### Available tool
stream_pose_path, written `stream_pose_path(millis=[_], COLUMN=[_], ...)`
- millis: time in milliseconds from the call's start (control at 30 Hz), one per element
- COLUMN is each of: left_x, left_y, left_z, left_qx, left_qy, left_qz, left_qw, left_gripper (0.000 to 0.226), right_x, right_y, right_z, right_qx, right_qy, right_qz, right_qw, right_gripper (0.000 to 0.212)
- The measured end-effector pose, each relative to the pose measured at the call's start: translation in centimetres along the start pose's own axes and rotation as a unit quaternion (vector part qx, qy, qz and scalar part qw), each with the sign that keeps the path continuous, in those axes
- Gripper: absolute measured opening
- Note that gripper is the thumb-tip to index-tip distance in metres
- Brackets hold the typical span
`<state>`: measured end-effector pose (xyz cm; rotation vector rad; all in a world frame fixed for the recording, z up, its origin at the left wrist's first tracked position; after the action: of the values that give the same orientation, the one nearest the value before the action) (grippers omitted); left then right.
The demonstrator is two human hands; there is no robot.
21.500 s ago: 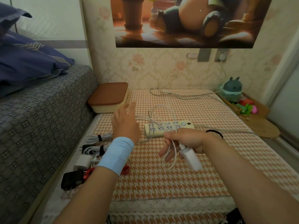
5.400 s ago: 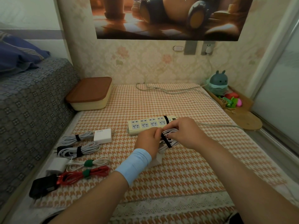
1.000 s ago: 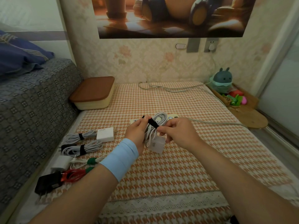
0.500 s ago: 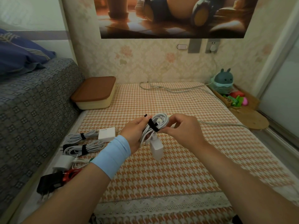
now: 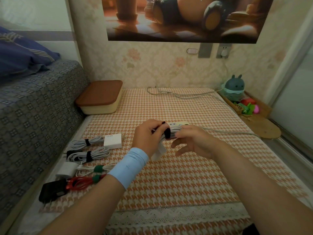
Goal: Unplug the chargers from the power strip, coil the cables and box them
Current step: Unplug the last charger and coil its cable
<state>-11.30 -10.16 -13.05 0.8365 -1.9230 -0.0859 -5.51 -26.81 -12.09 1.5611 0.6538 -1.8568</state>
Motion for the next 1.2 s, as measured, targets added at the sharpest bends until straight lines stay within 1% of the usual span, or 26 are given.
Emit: stream_pose_path(millis=[67,133,167,300,400,467,633,700,733,800,833,900,967,1033,1133,1200], left_x=[-0.1,-0.2,-0.3,-0.1,0.2,0.0,-0.2,-0.6,-0.8,-1.5,-1.6,-1.6,-1.5,-1.7,-1.9,-2.1], left_y=[-0.2,-0.1,0.0,0.7,0.8,0.8,0.6,0.4,0.3,0.2,0.2,0.2,0.4,0.3,0.2,0.2], left_z=[0.2,0.3,0.2,0.0,0.2,0.1,0.1,0.1,0.0,0.1,0.1,0.3,0.3,0.1,-0.2,-0.4], left_qx=[-0.066,-0.141,-0.162,-0.167,-0.150,-0.147,-0.123,-0.119,-0.123,-0.159,-0.185,-0.221,-0.218,-0.192,-0.151,-0.145], left_qy=[-0.028,-0.011,0.006,0.026,0.023,0.026,0.075,0.122,0.149,0.182,0.182,0.171,0.176,0.199,0.252,0.274], left_qz=[-0.001,0.007,0.016,0.009,0.005,0.022,0.043,0.037,0.034,0.034,0.033,0.048,0.088,0.135,0.192,0.200], left_qw=[0.997,0.990,0.987,0.986,0.988,0.989,0.989,0.985,0.981,0.970,0.965,0.959,0.956,0.951,0.937,0.930], left_gripper=[0.013,0.010,0.009,0.006,0.006,0.009,0.017,0.015,0.020,0.032,0.031,0.018,0.012,0.016,0.017,0.015], right_x=[0.4,0.6,0.6,-0.2,-0.5,-0.5,-0.3,-0.3,-0.3,-0.3,-0.2,-0.1,-0.2,-0.3,-0.5,-0.4], right_y=[0.6,1.0,1.2,1.1,0.6,0.4,-0.2,-0.4,-0.5,-0.6,-0.5,-0.4,-0.4,-0.4,-0.6,-0.6], right_z=[0.2,0.2,0.2,0.1,-0.1,-0.2,-0.2,-0.2,-0.1,-0.2,-0.2,-0.3,-0.3,-0.2,-0.3,-0.5], right_qx=[0.005,0.016,0.014,0.012,0.042,0.060,0.079,0.087,0.089,0.089,0.088,0.084,0.085,0.096,0.112,0.126], right_qy=[-0.015,-0.025,-0.027,0.004,0.049,0.068,0.105,0.125,0.133,0.145,0.149,0.159,0.168,0.174,0.183,0.173], right_qz=[0.035,0.081,0.093,0.175,0.284,0.324,0.337,0.345,0.357,0.377,0.379,0.377,0.370,0.341,0.276,0.232], right_qw=[0.999,0.996,0.995,0.985,0.957,0.942,0.932,0.926,0.920,0.911,0.909,0.908,0.910,0.919,0.937,0.949], right_gripper=[0.025,0.023,0.025,0.034,0.036,0.037,0.039,0.039,0.039,0.038,0.038,0.038,0.038,0.041,0.052,0.060])
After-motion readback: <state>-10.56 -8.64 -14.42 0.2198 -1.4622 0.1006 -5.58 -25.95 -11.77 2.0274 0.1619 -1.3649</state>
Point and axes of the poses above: each hand's wrist, its own z-axis away from the middle knuckle, its own y-axis out of the back of the hand, x = y × z, the point moved 2 cm from there along -z, towards the middle knuckle, and after that the axes turned 1 degree about -x, right-handed, at the moved point
